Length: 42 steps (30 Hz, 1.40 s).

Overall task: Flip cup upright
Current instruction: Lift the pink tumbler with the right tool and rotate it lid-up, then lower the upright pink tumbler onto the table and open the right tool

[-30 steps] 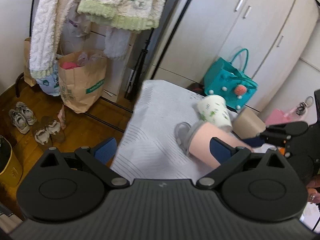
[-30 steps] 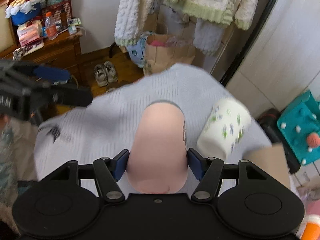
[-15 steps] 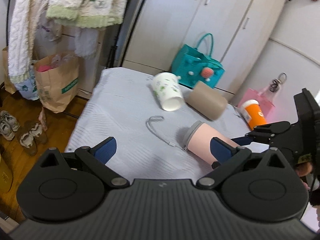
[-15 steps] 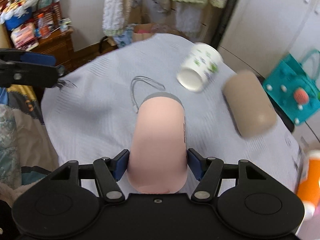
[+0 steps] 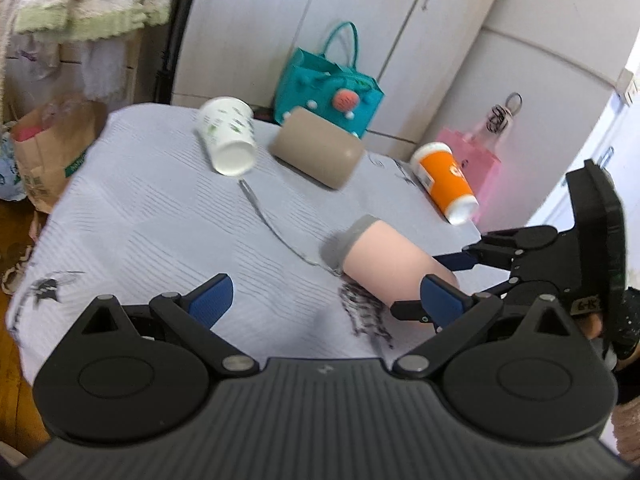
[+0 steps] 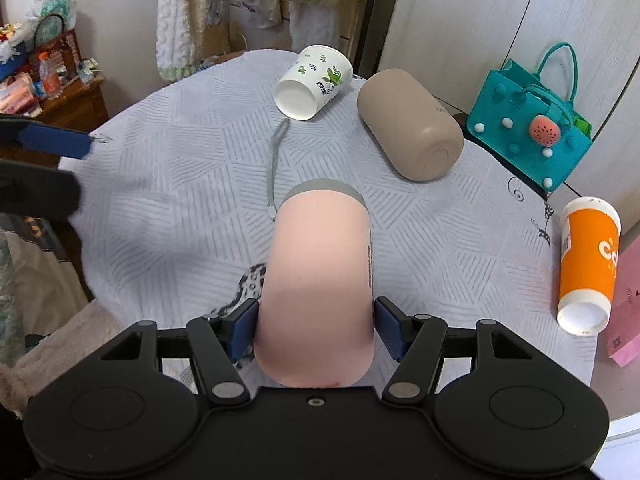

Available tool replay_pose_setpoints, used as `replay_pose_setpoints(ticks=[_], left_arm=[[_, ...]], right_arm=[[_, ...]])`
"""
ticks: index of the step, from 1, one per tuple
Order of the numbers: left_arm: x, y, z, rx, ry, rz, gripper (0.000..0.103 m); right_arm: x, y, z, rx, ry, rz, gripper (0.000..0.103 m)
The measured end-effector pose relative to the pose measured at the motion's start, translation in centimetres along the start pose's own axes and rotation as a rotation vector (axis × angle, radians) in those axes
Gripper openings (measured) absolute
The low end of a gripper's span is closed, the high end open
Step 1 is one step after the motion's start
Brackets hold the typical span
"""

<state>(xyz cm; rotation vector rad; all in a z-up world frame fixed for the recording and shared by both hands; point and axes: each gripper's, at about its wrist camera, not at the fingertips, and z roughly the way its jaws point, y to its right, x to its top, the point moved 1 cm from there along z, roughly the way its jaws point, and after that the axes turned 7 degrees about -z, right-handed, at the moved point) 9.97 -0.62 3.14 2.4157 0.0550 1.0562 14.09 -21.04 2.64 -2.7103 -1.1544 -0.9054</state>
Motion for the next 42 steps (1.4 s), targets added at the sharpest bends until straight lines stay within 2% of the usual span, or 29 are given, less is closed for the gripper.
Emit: replay_pose_setpoints(ticks=[3, 8, 15, 21, 25, 27, 29, 31, 33, 36, 40, 42], left_arm=[[-0.2, 1.1, 0.7, -0.014, -0.021, 0.001, 0.101], [-0.4, 2.2, 1.9, -0.021, -0.042, -0.014, 0.101], [-0.6, 2.8, 4.6, -0.053, -0.104, -0.091, 0.101], [-1.3, 2.5, 7.9, -0.170, -0.226, -0.246, 0.100], [-1.4, 2.8, 8.9, -0.150, -0.184, -0.274, 0.092], [-1.2, 2.8, 9.6, -0.154, -0.183, -0.293, 0.083], [-1.0, 2.7, 10.3, -0.164, -0.200, -0.310, 0.070], [-1.2, 2.7, 11.2, -0.144, -0.224, -0.324, 0.063], [-1.5, 2.4, 11.5, -0.163, -0.230, -0.360, 0.062], [-1.3, 2.4, 11.8, -0.164, -0.230, -0.368, 0.064], [-1.4, 2.0, 12.9, -0.162, -0.245, -0.394, 0.076], [-1.4, 2.1, 13.0, -0.158, -0.215, -0.365, 0.077]], right_arm=[[-0.3, 0.5, -1.4, 0.013, 0.028, -0.024, 0.069], [-0.7, 1.7, -3.3, 0.061, 0.069, -0.020, 0.078], [-2.1, 2.4, -2.8, 0.077, 0.042, -0.019, 0.078], [-2.3, 3.5, -2.1, 0.135, 0.027, 0.022, 0.079], [-1.7, 3.8, -1.2, 0.182, 0.011, 0.033, 0.079], [-1.4, 3.6, -0.7, 0.188, 0.000, 0.023, 0.079], [-1.1, 3.4, -0.1, 0.209, -0.017, 0.009, 0.077], [-1.0, 3.2, 0.5, 0.224, -0.036, 0.000, 0.075], [-1.0, 3.1, 1.0, 0.221, -0.051, 0.005, 0.075], [-0.9, 3.1, 1.4, 0.201, -0.067, 0.006, 0.069], [-1.1, 4.0, 1.5, 0.229, -0.068, 0.086, 0.069], [-1.3, 3.9, 1.4, 0.239, -0.060, 0.109, 0.069]])
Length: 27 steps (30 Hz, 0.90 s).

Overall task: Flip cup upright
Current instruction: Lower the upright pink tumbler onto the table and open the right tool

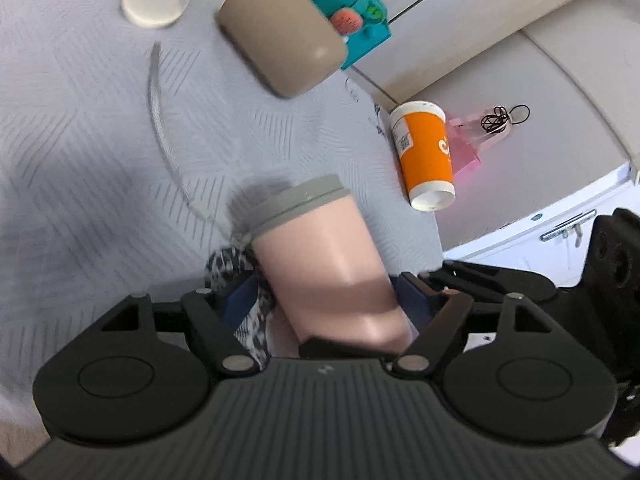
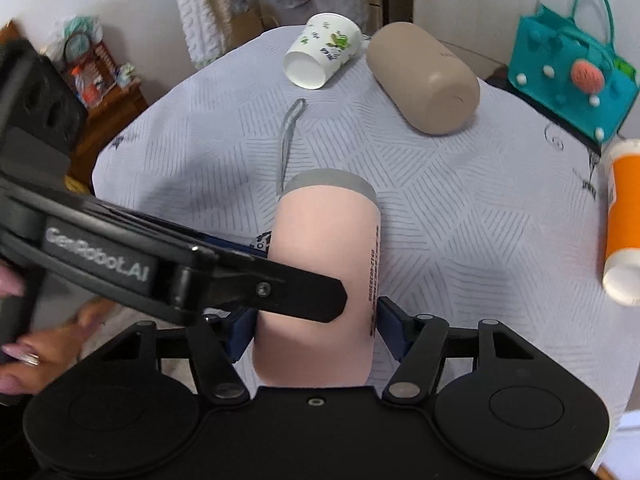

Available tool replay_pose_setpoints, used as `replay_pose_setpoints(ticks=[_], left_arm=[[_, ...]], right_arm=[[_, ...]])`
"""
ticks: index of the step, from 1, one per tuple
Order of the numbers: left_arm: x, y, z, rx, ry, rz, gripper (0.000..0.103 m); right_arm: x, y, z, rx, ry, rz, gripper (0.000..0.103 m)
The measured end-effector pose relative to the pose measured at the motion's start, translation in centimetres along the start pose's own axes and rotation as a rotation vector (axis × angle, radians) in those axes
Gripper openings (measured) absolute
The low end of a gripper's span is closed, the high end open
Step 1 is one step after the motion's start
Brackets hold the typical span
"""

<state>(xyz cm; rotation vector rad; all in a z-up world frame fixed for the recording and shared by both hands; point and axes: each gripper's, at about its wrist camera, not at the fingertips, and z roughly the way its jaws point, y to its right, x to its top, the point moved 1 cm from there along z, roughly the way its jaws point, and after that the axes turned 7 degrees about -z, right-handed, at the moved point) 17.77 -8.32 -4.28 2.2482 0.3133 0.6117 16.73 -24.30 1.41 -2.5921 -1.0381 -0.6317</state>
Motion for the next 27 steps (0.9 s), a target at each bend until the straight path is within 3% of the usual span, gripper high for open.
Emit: replay_pose_setpoints(ticks=[7, 15, 21, 25, 27], left_arm=[[-0.5, 0.8, -1.5, 0.024, 0.125, 0.089, 0.072], [-0.5, 3.7, -5.3, 0.077, 0.368, 0.454, 0.065], [0.9, 3.7, -7.0, 0.037, 0.401, 0.622, 0.059], [1.7, 2.9, -7.3, -0.049, 0.371, 0.670, 0.057], [1.7, 2.7, -6.9, -0.044, 0.356, 0.670, 0.057]], right_arm=[[-0.3, -1.1, -0.3, -0.003, 0.099, -0.006, 0.069], [0.9, -2.3, -1.1, -0.069, 0.308, -0.112, 0.069], [1.7, -2.0, -0.2, -0.102, 0.419, -0.129, 0.070], [1.5, -1.9, 1.4, -0.155, 0.465, -0.135, 0.070], [1.4, -1.6, 2.2, -0.158, 0.477, -0.110, 0.069]])
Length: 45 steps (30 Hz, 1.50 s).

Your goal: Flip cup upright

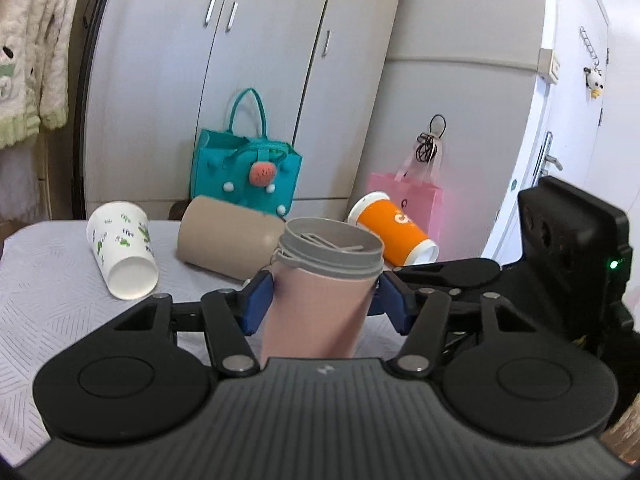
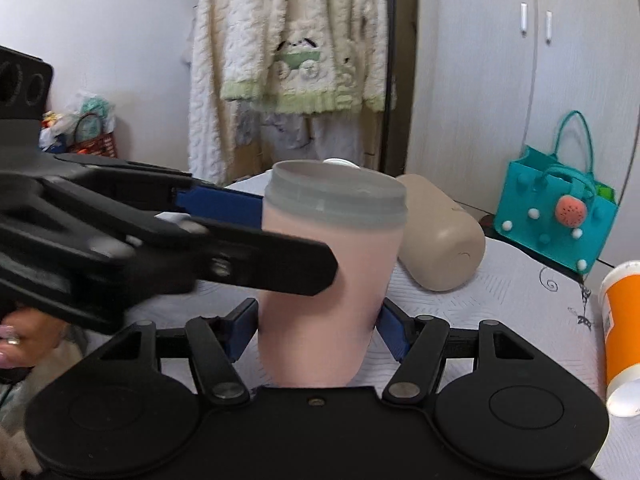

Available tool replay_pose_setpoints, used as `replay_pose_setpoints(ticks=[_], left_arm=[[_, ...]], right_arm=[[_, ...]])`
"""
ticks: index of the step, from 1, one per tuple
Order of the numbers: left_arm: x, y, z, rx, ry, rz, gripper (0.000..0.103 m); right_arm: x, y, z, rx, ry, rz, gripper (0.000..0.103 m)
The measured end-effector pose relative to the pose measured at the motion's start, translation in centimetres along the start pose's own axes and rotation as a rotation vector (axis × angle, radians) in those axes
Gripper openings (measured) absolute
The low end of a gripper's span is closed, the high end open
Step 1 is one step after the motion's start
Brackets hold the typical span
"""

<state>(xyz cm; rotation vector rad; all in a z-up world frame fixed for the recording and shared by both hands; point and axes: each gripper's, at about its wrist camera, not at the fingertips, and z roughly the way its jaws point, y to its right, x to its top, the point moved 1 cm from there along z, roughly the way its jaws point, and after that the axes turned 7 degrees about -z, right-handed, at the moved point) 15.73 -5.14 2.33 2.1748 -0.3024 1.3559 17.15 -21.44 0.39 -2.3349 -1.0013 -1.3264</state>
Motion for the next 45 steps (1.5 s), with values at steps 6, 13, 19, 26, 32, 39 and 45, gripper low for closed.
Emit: replay_pose_setpoints(ticks=[6, 13, 19, 26, 32, 39, 45], left_arm=[[-0.6, -0.3, -0.1, 0.036, -0.018, 0.015, 0.058], [-1.0, -0.8, -0.5, 0.036, -0.007, -0.005, 0.058], [-1.4, -0.2, -0.9, 0.046, -0.025, -0.016, 0.065], [-2.1, 0.6, -2.3, 0.089, -0.003, -0.002, 0.080], [-2.2, 1.4, -5.7, 0.178, 0.039, -0.009, 0.092], [-2.0, 3.4, -8.9, 0.296, 0.045, 0.042, 0.099], [-2.5, 4.5, -10.1, 0.377, 0.002, 0.035, 0.103]], right_arm=[[-0.4, -0.8, 1.2, -0.018, 0.009, -0.009, 0.069], [-0.6, -1.5, 1.2, -0.027, 0.008, -0.038, 0.069], [-0.8, -3.0, 0.9, -0.080, 0.000, -0.116, 0.073], [-0.9, -2.4, -0.9, -0.081, 0.026, -0.067, 0.089], [-2.3, -2.1, -3.8, -0.082, 0.038, 0.060, 0.093], [-3.1, -4.0, -8.1, -0.194, 0.093, 0.138, 0.102], [-3.2, -6.6, -11.4, -0.349, 0.126, 0.169, 0.102]])
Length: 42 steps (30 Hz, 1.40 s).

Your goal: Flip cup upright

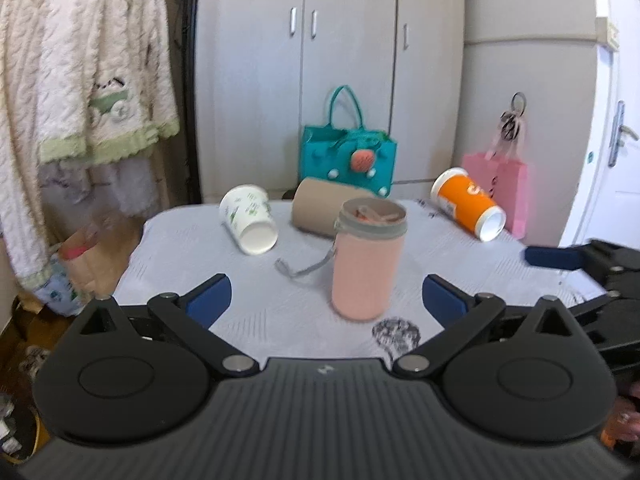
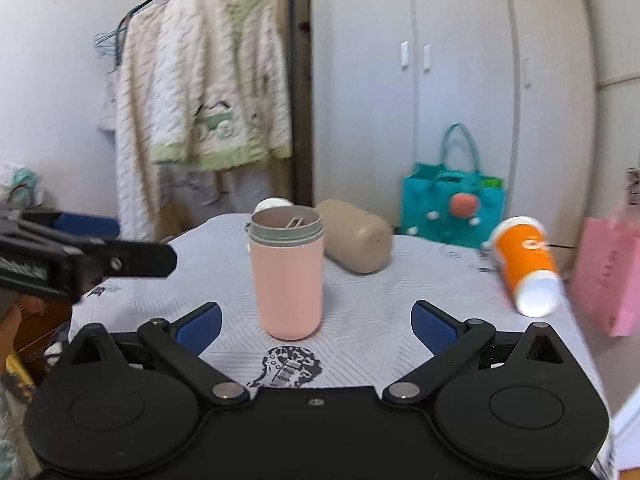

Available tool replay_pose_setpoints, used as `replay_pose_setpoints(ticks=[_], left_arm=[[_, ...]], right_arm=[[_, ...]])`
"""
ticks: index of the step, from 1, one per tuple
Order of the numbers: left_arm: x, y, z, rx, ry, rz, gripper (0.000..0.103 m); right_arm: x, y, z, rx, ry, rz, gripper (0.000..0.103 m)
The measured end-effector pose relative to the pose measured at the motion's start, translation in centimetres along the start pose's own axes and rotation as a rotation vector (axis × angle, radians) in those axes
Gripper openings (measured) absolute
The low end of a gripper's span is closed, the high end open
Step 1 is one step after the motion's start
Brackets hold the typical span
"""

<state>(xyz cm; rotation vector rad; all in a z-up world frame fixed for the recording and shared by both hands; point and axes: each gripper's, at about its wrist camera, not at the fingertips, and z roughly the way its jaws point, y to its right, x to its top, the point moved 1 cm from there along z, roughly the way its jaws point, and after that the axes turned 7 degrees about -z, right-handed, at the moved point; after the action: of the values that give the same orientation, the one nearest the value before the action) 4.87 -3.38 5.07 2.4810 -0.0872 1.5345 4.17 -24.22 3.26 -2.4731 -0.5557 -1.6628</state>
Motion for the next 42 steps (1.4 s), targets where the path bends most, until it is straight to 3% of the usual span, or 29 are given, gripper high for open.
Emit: replay_pose_setpoints(ticks=[12, 28, 42], left_arm=[[-1.2, -0.2, -2.4, 0.083, -0.064, -0.045, 0.103], [-1.6, -0.3, -3.8, 0.115, -0.063, -0.057, 0.103], [-2.3, -0.7, -3.6, 0.134, -0.089, -0.056, 0.103]], right_arm=[[-0.4, -1.2, -4.6, -0.202, -0.025, 0.097, 0.103], [-0.4, -2.7, -6.5, -0.268, -0.050, 0.103, 0.103], [-0.9, -2.8, -5.6, -0.343, -0.087, 0.089, 0.103]])
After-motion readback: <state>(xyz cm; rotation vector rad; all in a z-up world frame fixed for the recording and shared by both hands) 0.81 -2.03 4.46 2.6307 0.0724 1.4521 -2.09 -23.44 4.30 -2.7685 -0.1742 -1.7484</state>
